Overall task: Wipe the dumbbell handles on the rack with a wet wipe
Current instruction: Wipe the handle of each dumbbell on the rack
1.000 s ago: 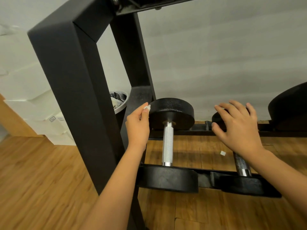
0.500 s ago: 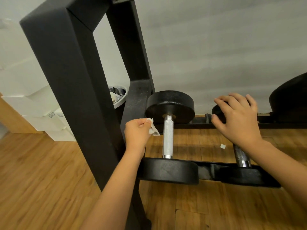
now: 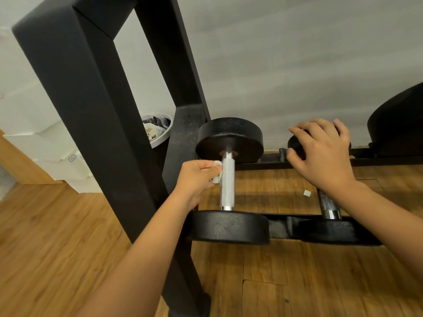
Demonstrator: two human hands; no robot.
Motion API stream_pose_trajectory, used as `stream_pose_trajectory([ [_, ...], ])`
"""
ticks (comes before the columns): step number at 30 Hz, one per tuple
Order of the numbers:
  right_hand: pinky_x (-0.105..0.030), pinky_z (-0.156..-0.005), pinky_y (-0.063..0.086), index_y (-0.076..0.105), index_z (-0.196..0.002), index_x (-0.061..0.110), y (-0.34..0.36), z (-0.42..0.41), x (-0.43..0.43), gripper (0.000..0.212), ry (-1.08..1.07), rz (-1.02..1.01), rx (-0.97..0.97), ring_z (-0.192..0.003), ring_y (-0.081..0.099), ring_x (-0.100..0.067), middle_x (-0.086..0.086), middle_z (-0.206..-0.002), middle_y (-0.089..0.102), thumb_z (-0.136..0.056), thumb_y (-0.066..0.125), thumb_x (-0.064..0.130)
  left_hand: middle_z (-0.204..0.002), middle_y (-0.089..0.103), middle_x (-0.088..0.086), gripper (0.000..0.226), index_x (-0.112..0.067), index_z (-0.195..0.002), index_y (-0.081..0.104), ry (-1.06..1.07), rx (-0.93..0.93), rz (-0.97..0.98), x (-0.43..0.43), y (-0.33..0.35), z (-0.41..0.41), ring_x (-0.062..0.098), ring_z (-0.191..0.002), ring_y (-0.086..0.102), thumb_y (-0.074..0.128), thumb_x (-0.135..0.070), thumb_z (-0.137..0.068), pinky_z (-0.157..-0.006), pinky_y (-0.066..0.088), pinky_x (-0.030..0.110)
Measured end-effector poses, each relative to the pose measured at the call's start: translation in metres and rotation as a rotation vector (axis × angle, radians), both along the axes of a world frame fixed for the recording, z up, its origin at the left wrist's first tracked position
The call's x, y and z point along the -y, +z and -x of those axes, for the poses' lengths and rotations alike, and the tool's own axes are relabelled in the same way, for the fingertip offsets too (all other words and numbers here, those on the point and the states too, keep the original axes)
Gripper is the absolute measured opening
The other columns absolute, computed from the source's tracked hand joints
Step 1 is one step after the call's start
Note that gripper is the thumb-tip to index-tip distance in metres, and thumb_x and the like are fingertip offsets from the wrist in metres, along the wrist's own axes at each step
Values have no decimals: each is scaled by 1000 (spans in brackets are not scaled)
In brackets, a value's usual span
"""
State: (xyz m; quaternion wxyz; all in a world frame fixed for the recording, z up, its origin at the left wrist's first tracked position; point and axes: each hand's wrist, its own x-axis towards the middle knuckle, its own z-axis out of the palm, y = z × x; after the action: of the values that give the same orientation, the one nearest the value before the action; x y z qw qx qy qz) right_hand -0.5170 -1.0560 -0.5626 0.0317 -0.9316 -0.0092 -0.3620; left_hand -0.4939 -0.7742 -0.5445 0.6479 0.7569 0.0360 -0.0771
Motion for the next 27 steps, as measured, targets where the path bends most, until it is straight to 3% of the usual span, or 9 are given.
stream_pose_trajectory([
  [2, -55, -115, 23, 63, -130, 15, 0, 0, 0, 50, 1, -9, 7, -129, 48, -29, -6, -126, 64, -91, 48, 42, -92, 78, 6, 11, -8, -104, 75, -19, 3, -11, -3, 0, 3, 14, -86, 75, 67, -4, -97, -78, 63, 26],
  [6, -54, -115, 23, 64, -129, 15, 1, -2, -3, 49, -5, -10, -1, -128, 48, -28, -5, -125, 64, -90, 48, 41, -95, 79, 6, 12, -17, -98, 78, 26, 147, -59, 3, 4, -7, 20, -95, 76, 70, -8, -96, -87, 62, 36],
  [9, -54, -115, 23, 63, -130, 16, 0, -2, -3, 49, 3, -1, -11, -128, 47, -28, -4, -126, 63, -90, 49, 41, -94, 80, 2, 12, -20, -94, 77, 36, 164, -60, 6, 3, -5, 16, -93, 76, 72, -10, -95, -90, 61, 36],
  [17, -53, -115, 22, 63, -130, 16, 3, -1, -4, 50, -7, -12, -19, -128, 48, -27, -4, -126, 63, -90, 47, 42, -96, 80, 7, 9, -15, -96, 79, -22, 179, -131, 3, 11, -13, 21, -95, 76, 74, -8, -93, -93, 61, 46],
  [23, -54, -116, 22, 63, -131, 16, 2, -1, -4, 51, -7, -3, -19, -128, 47, -28, -6, -126, 63, -91, 47, 43, -103, 80, 4, 18, -11, -111, 79, -126, 142, -192, -12, 3, 3, 17, -100, 75, 74, -9, -93, -97, 59, 43],
  [27, -54, -116, 22, 62, -131, 16, 2, -1, -4, 48, -13, -7, -23, -128, 47, -29, -6, -127, 63, -92, 49, 41, -104, 79, 4, 18, -9, -109, 79, -164, 125, -202, -10, 17, -1, 18, -100, 75, 73, -4, -92, -95, 60, 42],
])
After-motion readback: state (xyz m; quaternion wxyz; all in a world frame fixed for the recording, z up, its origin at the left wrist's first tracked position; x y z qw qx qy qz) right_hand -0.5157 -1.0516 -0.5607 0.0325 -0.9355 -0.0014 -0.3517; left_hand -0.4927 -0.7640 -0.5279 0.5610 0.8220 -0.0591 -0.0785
